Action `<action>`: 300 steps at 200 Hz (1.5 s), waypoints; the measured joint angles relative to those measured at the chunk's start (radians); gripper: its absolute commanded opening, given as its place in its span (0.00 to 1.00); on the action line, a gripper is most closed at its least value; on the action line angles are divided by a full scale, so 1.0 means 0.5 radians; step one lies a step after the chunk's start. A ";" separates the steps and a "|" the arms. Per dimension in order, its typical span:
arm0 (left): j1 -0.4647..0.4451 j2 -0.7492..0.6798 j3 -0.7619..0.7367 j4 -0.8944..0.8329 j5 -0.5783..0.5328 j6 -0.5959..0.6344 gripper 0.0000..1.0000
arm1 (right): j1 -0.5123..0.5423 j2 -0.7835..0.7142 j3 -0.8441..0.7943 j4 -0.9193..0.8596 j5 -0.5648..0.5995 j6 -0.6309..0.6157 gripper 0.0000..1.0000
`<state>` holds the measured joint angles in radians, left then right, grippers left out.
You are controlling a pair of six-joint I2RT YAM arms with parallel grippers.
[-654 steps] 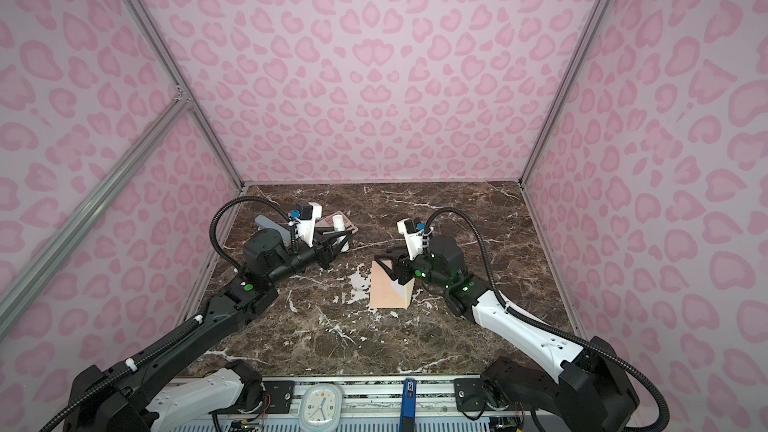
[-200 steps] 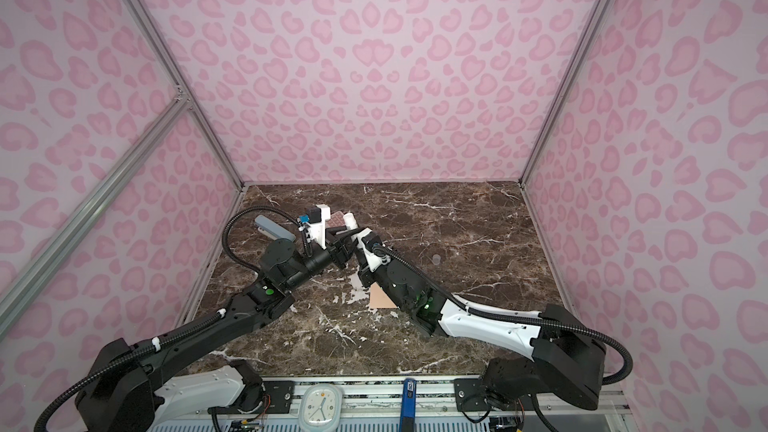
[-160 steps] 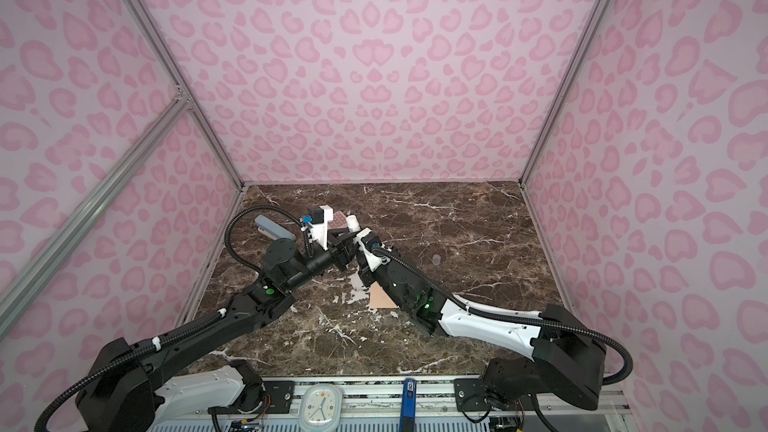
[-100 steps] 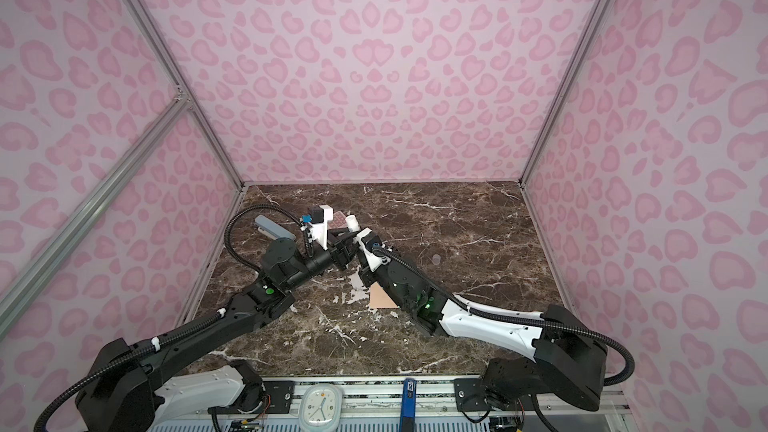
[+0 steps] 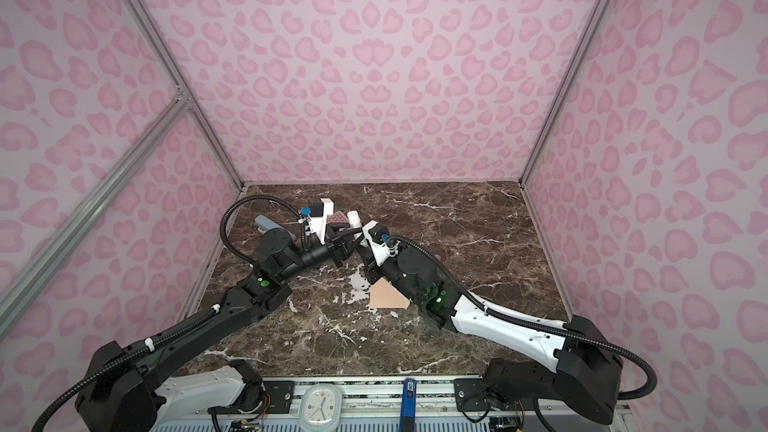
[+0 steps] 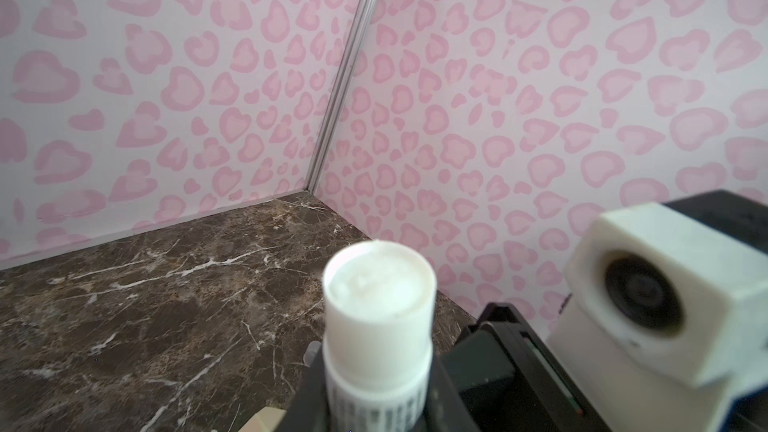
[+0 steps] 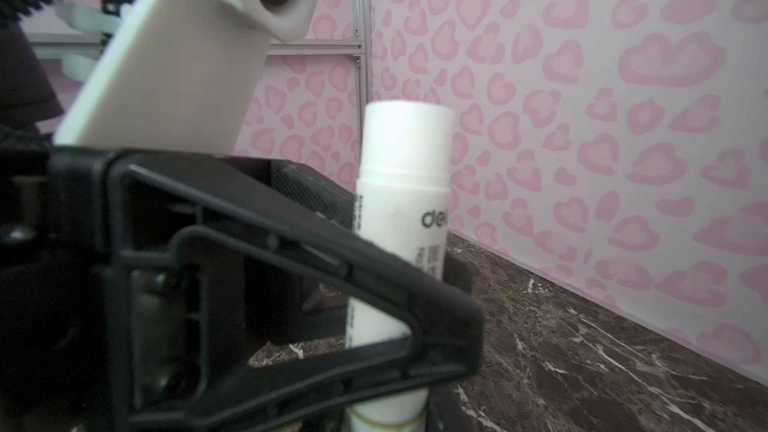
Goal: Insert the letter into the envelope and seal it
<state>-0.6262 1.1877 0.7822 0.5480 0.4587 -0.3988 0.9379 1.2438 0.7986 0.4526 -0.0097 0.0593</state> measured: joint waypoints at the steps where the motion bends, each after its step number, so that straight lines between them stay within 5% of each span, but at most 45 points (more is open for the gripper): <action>1: 0.004 0.002 0.002 0.000 0.016 0.001 0.04 | -0.005 -0.002 0.000 -0.005 -0.018 0.007 0.03; 54: 0.123 0.032 -0.027 0.121 0.479 -0.037 0.04 | -0.204 -0.022 0.000 -0.050 -0.693 0.272 0.06; 79: 0.139 0.038 -0.029 0.150 0.573 -0.038 0.04 | -0.245 -0.011 0.021 -0.064 -0.855 0.315 0.38; 110: 0.127 -0.002 -0.034 0.121 0.558 -0.036 0.04 | -0.209 0.010 0.057 -0.134 -0.934 0.167 0.55; 197: -0.051 -0.358 -0.227 -0.015 -0.507 0.145 0.04 | 0.182 0.066 -0.117 0.095 0.111 -0.232 0.56; 255: -0.087 -0.344 -0.288 0.022 -0.724 0.150 0.04 | 0.243 0.257 -0.001 0.363 0.344 -0.341 0.56; 300: -0.089 -0.342 -0.299 0.067 -0.754 0.119 0.04 | 0.255 0.367 0.026 0.492 0.453 -0.378 0.47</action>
<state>-0.6708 1.0168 0.6327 0.5816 0.0818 -0.3393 1.0653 1.4273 0.8116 0.6987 0.2169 -0.1295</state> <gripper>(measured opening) 0.282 0.494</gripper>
